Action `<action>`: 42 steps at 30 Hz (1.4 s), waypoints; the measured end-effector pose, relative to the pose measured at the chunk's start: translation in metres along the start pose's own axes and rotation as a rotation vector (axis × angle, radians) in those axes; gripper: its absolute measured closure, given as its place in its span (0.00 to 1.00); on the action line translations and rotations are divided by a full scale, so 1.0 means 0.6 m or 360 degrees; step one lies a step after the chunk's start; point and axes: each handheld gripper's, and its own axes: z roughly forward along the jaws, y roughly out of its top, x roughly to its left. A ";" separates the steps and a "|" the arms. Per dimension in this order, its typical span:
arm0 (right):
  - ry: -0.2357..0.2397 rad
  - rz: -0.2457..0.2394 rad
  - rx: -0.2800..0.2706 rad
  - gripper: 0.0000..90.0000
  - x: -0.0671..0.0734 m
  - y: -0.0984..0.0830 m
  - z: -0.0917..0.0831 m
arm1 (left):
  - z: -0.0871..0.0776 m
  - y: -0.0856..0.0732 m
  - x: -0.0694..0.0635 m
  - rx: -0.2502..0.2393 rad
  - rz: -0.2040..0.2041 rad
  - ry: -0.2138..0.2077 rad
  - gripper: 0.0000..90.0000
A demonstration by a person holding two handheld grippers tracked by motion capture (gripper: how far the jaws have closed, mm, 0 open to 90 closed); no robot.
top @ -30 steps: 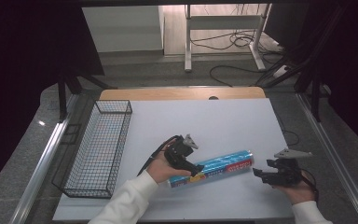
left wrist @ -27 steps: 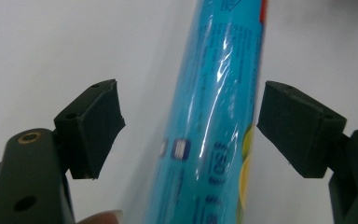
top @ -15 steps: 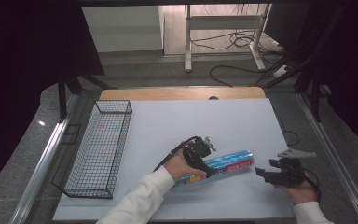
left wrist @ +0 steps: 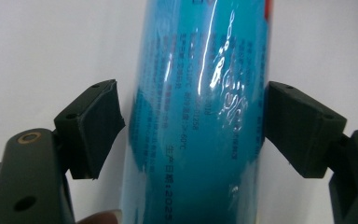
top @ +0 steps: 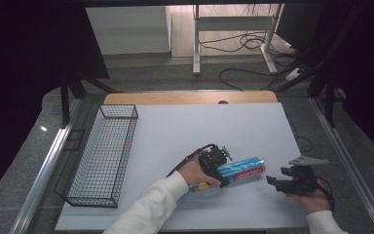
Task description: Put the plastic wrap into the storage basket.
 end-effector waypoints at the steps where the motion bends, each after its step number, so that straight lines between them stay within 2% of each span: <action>1: -0.0002 -0.0001 -0.0004 0.31 -0.001 0.000 0.000 | 0.001 0.001 0.000 0.0012 -0.0004 0.0000 0.25; 2: -0.0005 0.0000 -0.0004 0.31 -0.002 0.000 -0.001 | 0.003 0.002 0.000 0.0026 -0.0013 -0.0028 0.28; 8: -0.0009 0.0003 -0.0004 0.31 -0.004 -0.001 -0.001 | 0.003 0.005 -0.001 0.0048 -0.0013 -0.0040 0.32; 9: -0.0008 0.0002 -0.0002 0.31 -0.004 -0.001 -0.001 | 0.002 0.008 -0.001 0.0081 0.0007 -0.0030 0.32; 14: -0.0012 0.0000 0.0000 0.31 -0.005 -0.002 0.000 | 0.003 0.017 -0.004 0.0142 0.0021 -0.0025 0.33; 22: -0.0030 0.0023 -0.0007 0.31 -0.010 -0.003 -0.002 | 0.007 0.022 -0.006 0.0174 0.0023 -0.0011 0.32; 23: -0.0035 0.0027 -0.0005 0.31 -0.010 -0.003 -0.002 | 0.013 0.024 -0.008 0.0216 0.0030 0.0010 0.31; 24: -0.0034 0.0027 -0.0002 0.31 -0.010 -0.003 -0.002 | 0.015 0.024 -0.009 0.0224 0.0043 0.0018 0.32; 35: -0.0046 0.0033 -0.0007 0.31 -0.014 -0.004 -0.004 | 0.013 0.025 -0.006 0.0213 0.0066 0.0004 0.34; 40: -0.0048 0.0039 -0.0015 0.31 -0.015 -0.004 -0.005 | 0.010 0.023 0.003 0.0193 0.0025 -0.0051 0.35; 42: -0.0057 0.0047 -0.0024 0.31 -0.017 -0.004 -0.009 | 0.001 0.021 0.010 0.0149 -0.0009 -0.0074 0.35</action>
